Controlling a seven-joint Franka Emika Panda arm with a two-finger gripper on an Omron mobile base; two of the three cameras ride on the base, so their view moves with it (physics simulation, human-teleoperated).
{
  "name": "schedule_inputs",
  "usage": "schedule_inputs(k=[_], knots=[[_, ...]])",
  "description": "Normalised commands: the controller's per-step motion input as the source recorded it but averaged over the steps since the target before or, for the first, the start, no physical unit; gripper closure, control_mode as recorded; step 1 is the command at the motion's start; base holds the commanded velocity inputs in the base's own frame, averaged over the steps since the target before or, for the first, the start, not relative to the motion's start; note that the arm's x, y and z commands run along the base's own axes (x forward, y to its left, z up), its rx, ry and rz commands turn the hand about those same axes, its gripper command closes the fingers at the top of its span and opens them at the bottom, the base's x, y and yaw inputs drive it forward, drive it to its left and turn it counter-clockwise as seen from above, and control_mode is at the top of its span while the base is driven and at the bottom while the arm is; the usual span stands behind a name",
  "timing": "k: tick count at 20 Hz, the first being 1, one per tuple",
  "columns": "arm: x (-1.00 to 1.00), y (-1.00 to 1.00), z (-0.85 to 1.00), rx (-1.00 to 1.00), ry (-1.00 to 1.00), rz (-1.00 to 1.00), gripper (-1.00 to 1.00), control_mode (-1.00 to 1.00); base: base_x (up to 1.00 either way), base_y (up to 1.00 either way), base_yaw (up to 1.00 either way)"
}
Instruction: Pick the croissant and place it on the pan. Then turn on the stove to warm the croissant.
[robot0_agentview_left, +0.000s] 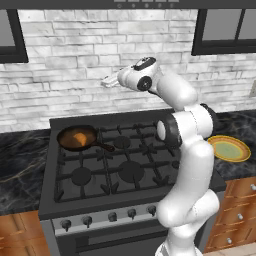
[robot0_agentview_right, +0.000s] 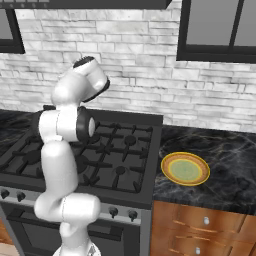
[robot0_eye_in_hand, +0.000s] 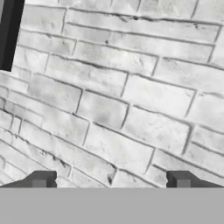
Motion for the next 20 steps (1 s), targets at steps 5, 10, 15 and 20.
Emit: schedule_inputs(k=[5,10,15,20], knots=[[-1.0,0.0,0.55,0.06,0.12,0.0,-1.0,-1.0,0.0,0.0,0.0],[-1.0,0.0,0.12,0.0,0.24,0.0,-1.0,-1.0,0.0,0.0,0.0],[-0.99,0.15,0.0,0.0,0.24,0.02,-1.0,-1.0,0.0,0.0,0.0],[-0.81,0.03,0.08,0.0,0.36,0.0,-1.0,-1.0,0.0,0.0,0.0]])
